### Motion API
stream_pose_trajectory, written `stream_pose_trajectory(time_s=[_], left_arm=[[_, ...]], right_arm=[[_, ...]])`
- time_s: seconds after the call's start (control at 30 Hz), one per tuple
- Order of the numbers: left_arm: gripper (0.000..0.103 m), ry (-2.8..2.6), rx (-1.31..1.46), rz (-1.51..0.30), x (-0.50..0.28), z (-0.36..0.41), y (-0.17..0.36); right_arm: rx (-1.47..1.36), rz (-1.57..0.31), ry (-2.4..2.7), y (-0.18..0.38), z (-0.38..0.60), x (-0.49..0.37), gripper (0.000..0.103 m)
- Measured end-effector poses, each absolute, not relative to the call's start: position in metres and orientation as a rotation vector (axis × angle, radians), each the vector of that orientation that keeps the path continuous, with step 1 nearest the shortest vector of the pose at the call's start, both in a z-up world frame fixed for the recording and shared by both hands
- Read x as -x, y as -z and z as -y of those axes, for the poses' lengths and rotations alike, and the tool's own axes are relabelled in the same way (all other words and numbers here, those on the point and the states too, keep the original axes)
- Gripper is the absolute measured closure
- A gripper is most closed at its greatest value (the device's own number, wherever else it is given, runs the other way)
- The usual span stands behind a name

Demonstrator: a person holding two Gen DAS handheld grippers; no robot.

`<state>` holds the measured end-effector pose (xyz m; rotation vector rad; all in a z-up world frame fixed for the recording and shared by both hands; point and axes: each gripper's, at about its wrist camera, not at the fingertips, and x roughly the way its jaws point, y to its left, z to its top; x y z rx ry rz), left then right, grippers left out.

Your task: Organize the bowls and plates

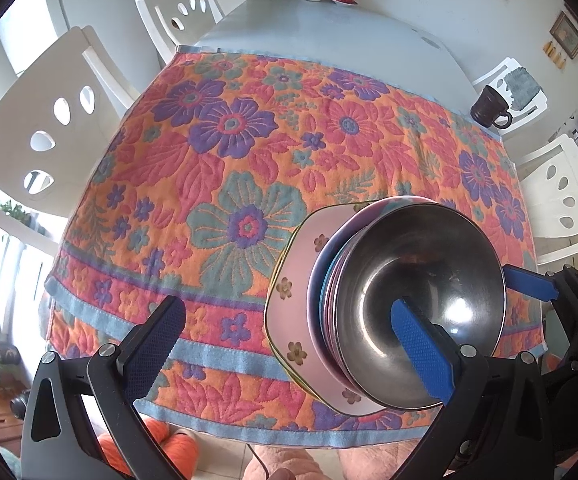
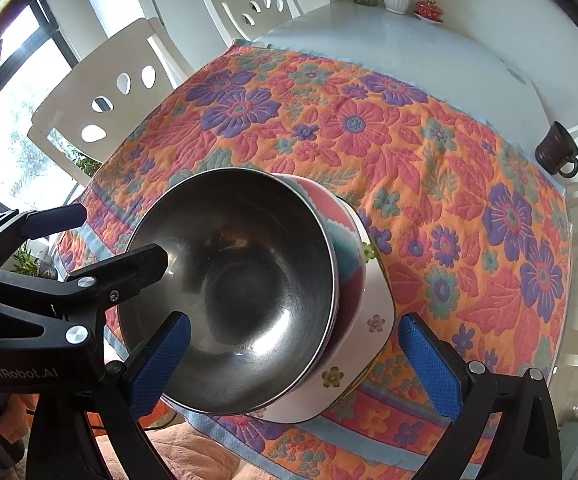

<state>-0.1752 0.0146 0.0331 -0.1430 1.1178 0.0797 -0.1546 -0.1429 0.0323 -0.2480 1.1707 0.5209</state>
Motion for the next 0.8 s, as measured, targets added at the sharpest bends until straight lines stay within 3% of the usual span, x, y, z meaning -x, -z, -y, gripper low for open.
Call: stream_pose_trajectory(time_s=[0.8], left_arm=[[0.0,-0.096,0.17,-1.131,0.1826,-0.0175,-0.0305]], right_arm=[[0.261,-1.187,-0.533,-0.0299,0.1412,0.1592,0.0]])
